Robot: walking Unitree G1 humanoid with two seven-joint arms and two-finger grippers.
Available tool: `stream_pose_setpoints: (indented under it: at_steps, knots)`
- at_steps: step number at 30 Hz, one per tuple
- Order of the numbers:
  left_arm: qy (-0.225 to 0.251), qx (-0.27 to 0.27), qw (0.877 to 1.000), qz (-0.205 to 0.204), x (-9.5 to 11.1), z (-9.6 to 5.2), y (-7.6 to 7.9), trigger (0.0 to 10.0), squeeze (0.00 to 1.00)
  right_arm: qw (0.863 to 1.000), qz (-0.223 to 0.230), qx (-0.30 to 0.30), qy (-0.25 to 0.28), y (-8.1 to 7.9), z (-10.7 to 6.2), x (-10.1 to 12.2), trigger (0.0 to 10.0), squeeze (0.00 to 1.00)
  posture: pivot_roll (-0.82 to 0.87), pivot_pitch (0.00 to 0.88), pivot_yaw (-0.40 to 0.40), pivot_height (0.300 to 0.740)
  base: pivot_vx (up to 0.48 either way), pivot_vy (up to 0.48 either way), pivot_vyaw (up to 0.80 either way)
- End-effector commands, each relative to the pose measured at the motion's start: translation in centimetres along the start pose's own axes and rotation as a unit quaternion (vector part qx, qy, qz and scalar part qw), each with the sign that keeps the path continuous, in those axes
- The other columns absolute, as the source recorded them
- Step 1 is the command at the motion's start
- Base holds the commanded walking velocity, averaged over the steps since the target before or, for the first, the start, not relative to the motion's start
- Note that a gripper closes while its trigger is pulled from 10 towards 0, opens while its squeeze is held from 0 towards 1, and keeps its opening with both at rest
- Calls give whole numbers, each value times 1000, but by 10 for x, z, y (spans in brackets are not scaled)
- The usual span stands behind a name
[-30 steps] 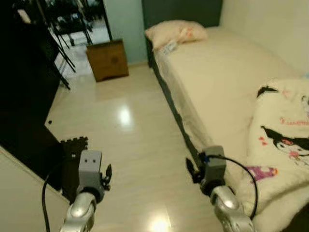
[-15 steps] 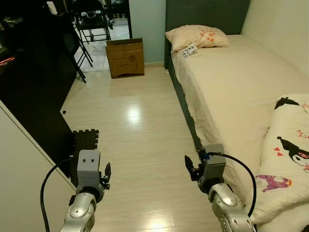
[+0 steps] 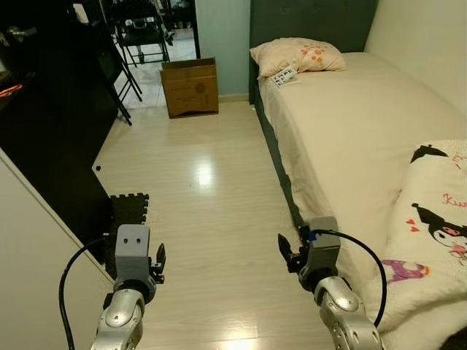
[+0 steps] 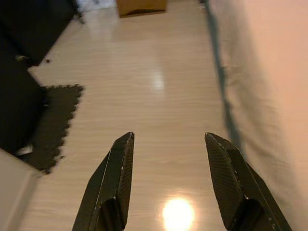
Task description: Clean up the room
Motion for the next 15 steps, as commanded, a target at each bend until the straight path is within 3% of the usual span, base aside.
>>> stream_pose_setpoints:
  at_steps: [1,15]
  knots:
    - [-11,6,1000,8,-6,0,-3,10000,0,1000,6,1,-6,-2,-1,-4,10000,0,-62,138,27,733,0,-428,0]
    - [-13,11,1000,7,-7,-1,-5,10000,0,1000,-3,12,-9,-5,-2,-6,10000,0,-63,138,25,733,0,-426,0]
Point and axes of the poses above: a point about 5 cm out from each wrist's last joint towards the gripper, its own z axis pointing out of the wrist towards the gripper, its own x axis along the axis of the wrist's last joint, y = z × x, the point moved 4 cm from there along z, pointing out of the wrist towards the gripper, and after that the axes turned 15 degrees about z, right-handed, at the moved point
